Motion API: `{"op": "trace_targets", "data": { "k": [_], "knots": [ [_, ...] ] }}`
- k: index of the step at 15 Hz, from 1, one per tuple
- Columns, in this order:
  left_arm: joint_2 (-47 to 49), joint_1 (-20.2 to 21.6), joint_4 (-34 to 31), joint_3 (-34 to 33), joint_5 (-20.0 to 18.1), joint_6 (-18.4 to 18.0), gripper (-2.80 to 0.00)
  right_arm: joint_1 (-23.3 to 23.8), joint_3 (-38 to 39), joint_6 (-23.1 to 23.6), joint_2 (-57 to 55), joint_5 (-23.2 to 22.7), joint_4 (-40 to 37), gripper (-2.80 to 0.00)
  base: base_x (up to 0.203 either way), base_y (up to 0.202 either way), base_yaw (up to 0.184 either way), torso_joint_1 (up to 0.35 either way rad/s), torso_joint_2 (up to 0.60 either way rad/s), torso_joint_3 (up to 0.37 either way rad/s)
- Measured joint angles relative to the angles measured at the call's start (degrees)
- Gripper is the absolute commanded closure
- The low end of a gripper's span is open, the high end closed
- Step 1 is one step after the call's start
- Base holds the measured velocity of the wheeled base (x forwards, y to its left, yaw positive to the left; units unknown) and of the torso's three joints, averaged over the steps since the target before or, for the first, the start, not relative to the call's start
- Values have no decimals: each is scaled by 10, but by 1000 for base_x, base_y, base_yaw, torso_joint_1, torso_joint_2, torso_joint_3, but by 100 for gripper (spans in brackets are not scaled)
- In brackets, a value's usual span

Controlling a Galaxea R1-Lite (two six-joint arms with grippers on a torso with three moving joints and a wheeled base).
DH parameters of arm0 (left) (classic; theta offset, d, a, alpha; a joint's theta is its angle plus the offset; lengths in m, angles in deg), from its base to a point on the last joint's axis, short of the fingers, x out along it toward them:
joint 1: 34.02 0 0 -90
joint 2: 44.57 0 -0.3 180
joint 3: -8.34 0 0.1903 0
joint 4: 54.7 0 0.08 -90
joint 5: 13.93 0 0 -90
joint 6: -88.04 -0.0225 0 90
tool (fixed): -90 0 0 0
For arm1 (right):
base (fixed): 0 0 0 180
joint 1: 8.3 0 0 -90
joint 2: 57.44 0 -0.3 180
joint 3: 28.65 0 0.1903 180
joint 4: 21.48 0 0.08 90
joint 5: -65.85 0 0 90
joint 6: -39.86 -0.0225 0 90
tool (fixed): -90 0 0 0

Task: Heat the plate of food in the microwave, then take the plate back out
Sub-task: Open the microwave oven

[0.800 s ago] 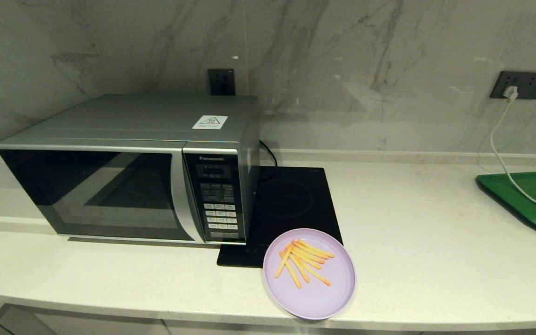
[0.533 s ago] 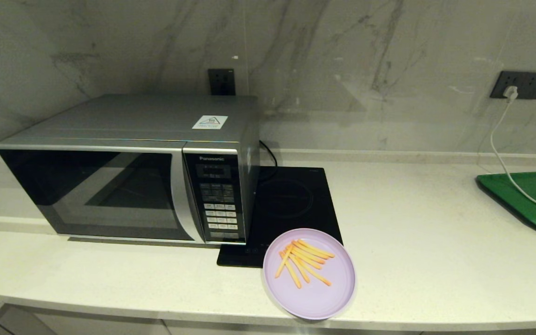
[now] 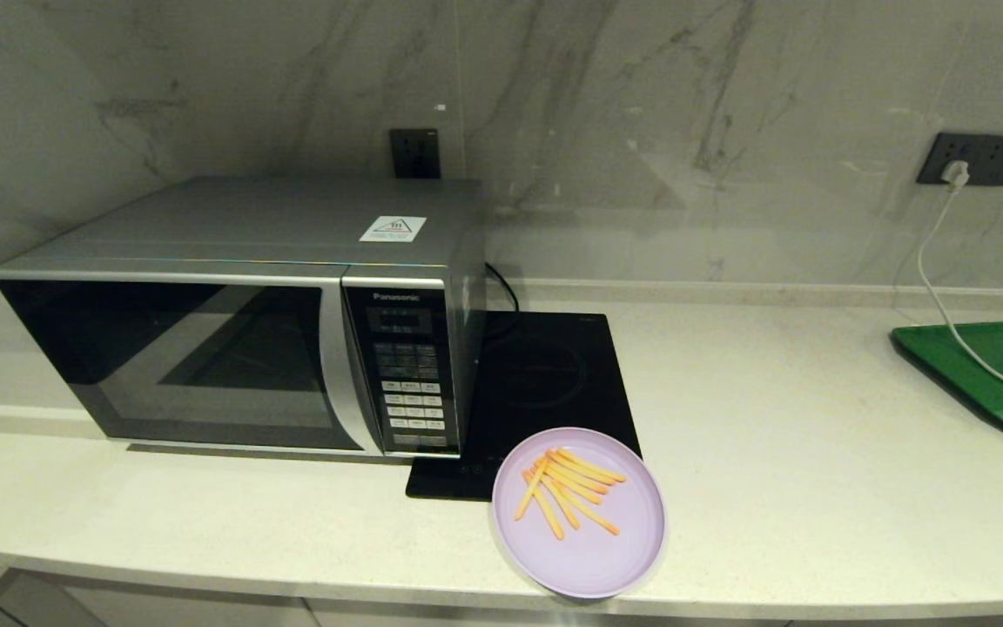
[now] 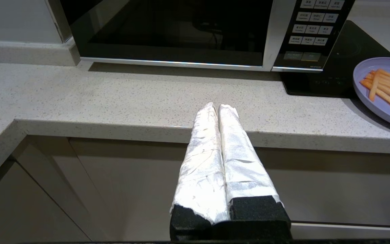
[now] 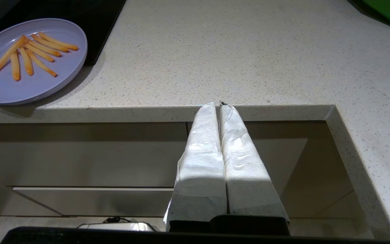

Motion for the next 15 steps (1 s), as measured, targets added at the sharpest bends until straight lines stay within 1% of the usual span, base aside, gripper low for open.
{"op": "trace_targets", "data": {
  "k": [2, 4, 5, 7, 9, 10, 11, 12, 13, 14, 15],
  "knots": [
    [0, 0, -6, 1, -1, -9, 0, 0, 0, 0, 0, 0, 0, 0, 0, 0, 0, 0, 0, 0],
    [0, 0, -18, 6, -9, -41, 0, 0, 0, 0, 0, 0, 0, 0, 0, 0, 0, 0, 0, 0],
    [1, 0, -34, 25, -16, -46, 0, 0, 0, 0, 0, 0, 0, 0, 0, 0, 0, 0, 0, 0],
    [6, 0, -86, 97, -39, -48, 0, 0, 0, 0, 0, 0, 0, 0, 0, 0, 0, 0, 0, 0],
    [27, 0, -151, 188, -75, -46, 0, 0, 0, 0, 0, 0, 0, 0, 0, 0, 0, 0, 0, 0],
    [47, -2, -179, 224, -103, -39, 0, 0, 0, 0, 0, 0, 0, 0, 0, 0, 0, 0, 0, 0],
    [73, -6, -193, 255, -140, -24, 0, 0, 0, 0, 0, 0, 0, 0, 0, 0, 0, 0, 0, 0],
    [102, -15, -190, 277, -179, 0, 0, 0, 0, 0, 0, 0, 0, 0, 0, 0, 0, 0, 0, 0],
    [134, -25, -176, 291, -208, 24, 0, 0, 0, 0, 0, 0, 0, 0, 0, 0, 0, 0, 0, 0],
    [172, -41, -152, 299, -225, 47, 0, 0, 0, 0, 0, 0, 0, 0, 0, 0, 0, 0, 0, 0],
    [214, -58, -120, 304, -234, 68, -280, 0, 0, 0, 0, 0, 0, 0, 0, 0, 0, 0, 0, 0]
  ]
}}
